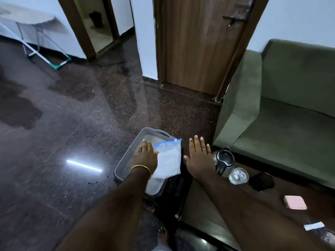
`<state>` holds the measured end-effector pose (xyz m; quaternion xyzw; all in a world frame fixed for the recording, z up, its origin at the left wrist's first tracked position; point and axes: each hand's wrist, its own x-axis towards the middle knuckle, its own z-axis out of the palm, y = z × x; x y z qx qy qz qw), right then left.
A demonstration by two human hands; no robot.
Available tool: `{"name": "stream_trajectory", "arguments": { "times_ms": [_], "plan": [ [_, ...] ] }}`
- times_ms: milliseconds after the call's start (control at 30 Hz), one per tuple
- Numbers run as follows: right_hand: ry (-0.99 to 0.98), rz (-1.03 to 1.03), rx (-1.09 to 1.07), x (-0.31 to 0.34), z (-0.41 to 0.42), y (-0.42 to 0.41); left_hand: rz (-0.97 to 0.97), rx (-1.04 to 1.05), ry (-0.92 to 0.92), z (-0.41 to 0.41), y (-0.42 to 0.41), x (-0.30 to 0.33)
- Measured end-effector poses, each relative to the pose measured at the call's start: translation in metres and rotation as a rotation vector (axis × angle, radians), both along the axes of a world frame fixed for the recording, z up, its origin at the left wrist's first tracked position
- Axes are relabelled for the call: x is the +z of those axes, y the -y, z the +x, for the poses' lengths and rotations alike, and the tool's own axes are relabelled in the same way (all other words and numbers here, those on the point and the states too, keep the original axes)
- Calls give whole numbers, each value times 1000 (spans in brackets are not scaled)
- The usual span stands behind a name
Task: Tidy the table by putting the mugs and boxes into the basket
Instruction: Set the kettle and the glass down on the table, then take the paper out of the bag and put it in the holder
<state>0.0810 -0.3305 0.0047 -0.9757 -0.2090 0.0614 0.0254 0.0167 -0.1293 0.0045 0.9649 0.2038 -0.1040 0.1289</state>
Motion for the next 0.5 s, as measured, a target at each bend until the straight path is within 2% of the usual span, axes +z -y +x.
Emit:
{"name": "stream_trajectory", "arguments": {
  "times_ms": [167, 300, 400, 500],
  "plan": [
    [-229, 22, -114, -39, 6, -22, -144, 154, -200, 6, -19, -41],
    [-337, 82, -183, -73, 22, -36, -280, 266, -315, 14, -21, -88],
    [-396, 153, -276, -101, 37, -54, -521, 475, -341, 19, -19, -124],
    [-454, 286, -441, -125, 50, -70, -871, 728, -326, 24, -13, -155]
  ]
}}
